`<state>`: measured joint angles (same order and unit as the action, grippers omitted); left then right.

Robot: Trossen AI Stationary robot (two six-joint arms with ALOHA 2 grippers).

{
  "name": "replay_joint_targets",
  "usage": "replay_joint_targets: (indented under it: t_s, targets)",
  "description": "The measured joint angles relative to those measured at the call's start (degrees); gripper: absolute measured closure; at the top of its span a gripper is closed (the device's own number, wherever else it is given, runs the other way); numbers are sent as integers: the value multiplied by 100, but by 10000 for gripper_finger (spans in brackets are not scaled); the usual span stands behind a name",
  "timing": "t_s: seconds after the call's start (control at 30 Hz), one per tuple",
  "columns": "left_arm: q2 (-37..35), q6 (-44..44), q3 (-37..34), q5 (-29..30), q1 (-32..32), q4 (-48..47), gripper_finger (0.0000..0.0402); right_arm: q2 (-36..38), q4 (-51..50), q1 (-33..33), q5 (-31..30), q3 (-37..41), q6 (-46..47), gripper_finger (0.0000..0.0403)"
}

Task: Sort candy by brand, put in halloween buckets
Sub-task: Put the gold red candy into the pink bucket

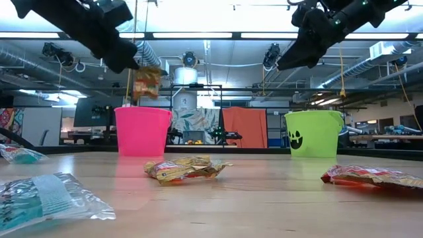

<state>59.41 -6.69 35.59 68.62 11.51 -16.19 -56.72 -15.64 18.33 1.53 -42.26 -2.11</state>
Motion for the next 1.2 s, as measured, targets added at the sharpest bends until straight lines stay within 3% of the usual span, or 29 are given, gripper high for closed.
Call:
replay_joint_targets:
  t_s: [0.17,0.4,0.73,1.13,1.2]
  targets:
    - [-76,490,2,228,-226,199,401,2,-102,0,-1,0,0,219]
    - [-76,517,1,220,-862,163,401,2,-120,0,1,0,-2,219]
    - [-54,283,0,-916,-1855,196,398,2,-124,0,3,0,-52,219]
    - [-54,155,-2,-1613,-2052,144,294,2,-245,0,5,0,-47,219]
    - [-54,180,-2,-2007,-2044,134,278,2,-245,0,3,0,-44,219]
